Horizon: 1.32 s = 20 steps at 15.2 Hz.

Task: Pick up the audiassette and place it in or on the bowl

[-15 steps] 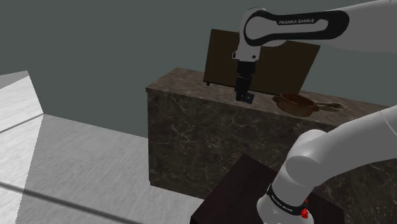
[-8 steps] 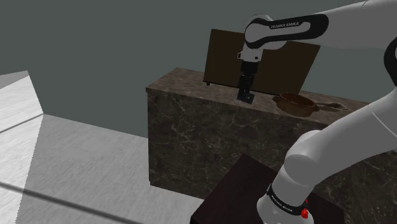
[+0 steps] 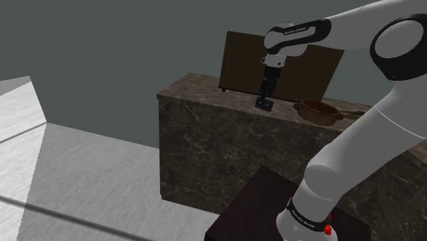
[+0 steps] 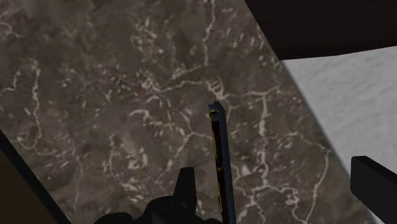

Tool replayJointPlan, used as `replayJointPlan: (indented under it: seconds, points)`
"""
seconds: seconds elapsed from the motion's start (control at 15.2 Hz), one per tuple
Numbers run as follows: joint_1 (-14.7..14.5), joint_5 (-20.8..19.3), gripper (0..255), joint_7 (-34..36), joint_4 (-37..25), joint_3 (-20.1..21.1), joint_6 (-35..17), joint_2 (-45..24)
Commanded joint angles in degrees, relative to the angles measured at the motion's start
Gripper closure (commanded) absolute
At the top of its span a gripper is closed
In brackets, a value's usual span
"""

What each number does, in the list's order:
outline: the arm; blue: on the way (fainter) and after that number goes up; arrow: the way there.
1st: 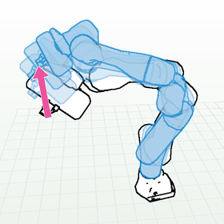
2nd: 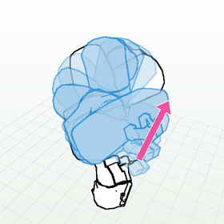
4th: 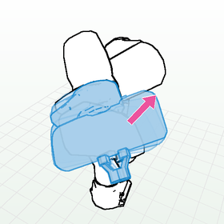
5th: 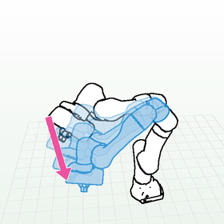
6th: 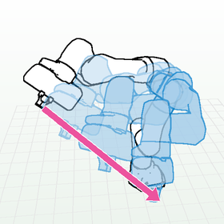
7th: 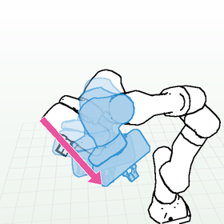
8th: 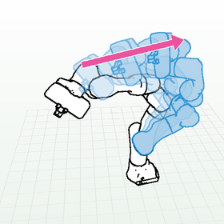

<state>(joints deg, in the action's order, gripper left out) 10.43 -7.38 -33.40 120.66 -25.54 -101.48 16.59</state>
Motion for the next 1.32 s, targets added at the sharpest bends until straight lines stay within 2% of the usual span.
replayJointPlan:
  seconds: [0.0, 0.53, 0.99, 1.06, 1.25]
  points:
    - [0.45, 1.12, 0, -2.41, -2.88, -2.06, -0.98, -3.39]
    - [0.67, 1.05, 0, -2.46, 2.53, -2.49, -6.84, -3.88]
    - [0.67, 1.05, 0, -2.46, 2.52, -2.49, -6.83, -3.88]
    - [0.67, 1.05, 255, -2.46, 2.52, -2.49, -6.83, -3.88]
    - [0.67, 1.05, 255, -2.46, 2.52, -2.49, -6.83, -3.88]
